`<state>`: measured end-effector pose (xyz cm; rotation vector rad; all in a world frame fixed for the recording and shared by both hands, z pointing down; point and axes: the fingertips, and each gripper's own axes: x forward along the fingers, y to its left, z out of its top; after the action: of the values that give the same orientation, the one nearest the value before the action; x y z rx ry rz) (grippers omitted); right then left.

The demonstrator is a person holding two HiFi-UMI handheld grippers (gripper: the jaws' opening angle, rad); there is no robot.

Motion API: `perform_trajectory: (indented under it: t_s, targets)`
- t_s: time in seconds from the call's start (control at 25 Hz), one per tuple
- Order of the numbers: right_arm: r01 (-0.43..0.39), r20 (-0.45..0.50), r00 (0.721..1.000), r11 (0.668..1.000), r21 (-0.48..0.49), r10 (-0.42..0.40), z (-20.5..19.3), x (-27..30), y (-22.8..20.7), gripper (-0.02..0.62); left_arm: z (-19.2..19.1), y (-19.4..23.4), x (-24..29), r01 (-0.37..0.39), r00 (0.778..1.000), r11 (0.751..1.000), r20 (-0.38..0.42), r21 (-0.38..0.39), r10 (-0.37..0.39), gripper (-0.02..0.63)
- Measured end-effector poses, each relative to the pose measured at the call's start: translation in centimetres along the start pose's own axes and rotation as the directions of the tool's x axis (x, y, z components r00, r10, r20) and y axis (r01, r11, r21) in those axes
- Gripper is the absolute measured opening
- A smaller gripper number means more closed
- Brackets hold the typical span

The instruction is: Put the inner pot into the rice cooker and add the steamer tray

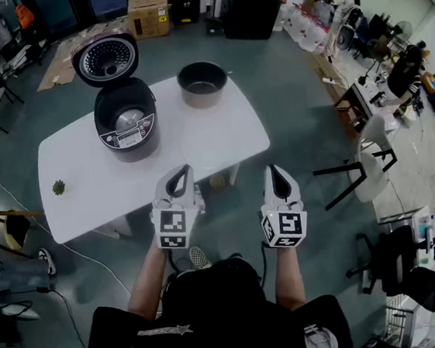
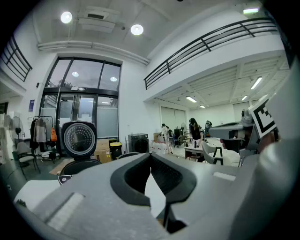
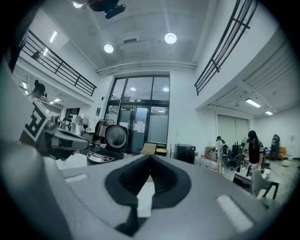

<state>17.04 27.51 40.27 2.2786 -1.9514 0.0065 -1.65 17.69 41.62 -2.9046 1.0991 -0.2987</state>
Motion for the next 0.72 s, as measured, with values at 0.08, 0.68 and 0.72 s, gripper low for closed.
perform_trajectory:
  t_s: [0.08, 0.68, 0.72]
  targets:
    - [0.001, 0.001, 1.000, 1.000, 0.012, -0.001, 0.0, 0.2, 0.0, 0.003, -0.1, 0.3, 0.0, 0.002, 1.000, 1.000, 0.005, -0.008, -0.001, 0.011]
    - [-0.009, -0.023, 1.000, 1.000, 0.006, 0.009, -0.1, 3.2, 0.6, 0.003, 0.7, 2.5, 0.0, -0.042, 0.998, 0.999, 0.036, -0.013, 0.043, 0.011]
    - [-0.012, -0.025, 1.000, 1.000, 0.004, 0.012, -0.1, 3.6, 0.5, 0.003, 0.7, 2.7, 0.4, -0.045, 0.998, 0.999, 0.036, -0.013, 0.045, 0.011]
